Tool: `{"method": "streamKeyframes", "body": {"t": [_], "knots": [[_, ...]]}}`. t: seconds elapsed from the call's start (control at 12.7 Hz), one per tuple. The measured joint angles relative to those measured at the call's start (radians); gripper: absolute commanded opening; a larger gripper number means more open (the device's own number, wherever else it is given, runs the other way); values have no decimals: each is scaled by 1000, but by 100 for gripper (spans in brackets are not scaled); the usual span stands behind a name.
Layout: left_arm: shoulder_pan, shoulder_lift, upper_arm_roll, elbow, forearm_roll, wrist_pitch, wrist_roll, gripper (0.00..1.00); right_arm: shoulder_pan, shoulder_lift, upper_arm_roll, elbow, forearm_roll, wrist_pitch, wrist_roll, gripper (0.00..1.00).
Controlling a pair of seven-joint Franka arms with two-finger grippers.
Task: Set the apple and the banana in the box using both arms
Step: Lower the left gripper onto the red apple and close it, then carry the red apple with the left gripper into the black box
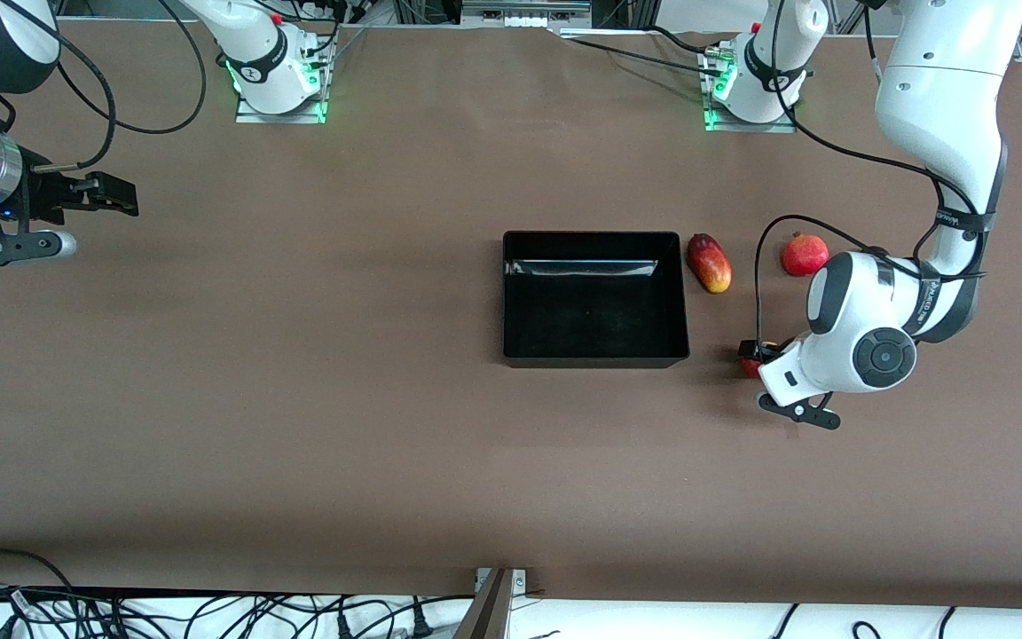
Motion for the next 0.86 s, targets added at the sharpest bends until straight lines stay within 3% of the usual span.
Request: {"method": "streamKeyframes", "body": {"t": [0.47, 0.55, 0.71, 0.79, 0.86], "knots": [[2, 29, 1, -4, -2, 5, 0, 100, 0, 0, 0, 0, 0, 0, 0, 100], [2, 30, 1, -4, -10, 5, 0, 70, 0, 0, 0, 0, 0, 0, 0, 100], [0, 30, 0, -4, -22, 5, 0, 26, 0, 0, 0, 0, 0, 0, 0, 100], [-1, 30, -1, -4, -22, 5, 0, 7, 0, 0, 0, 0, 0, 0, 0, 100], [-2, 30, -1, -4, -22, 4, 0, 0, 0, 0, 0, 0, 0, 0, 0, 100]]}}
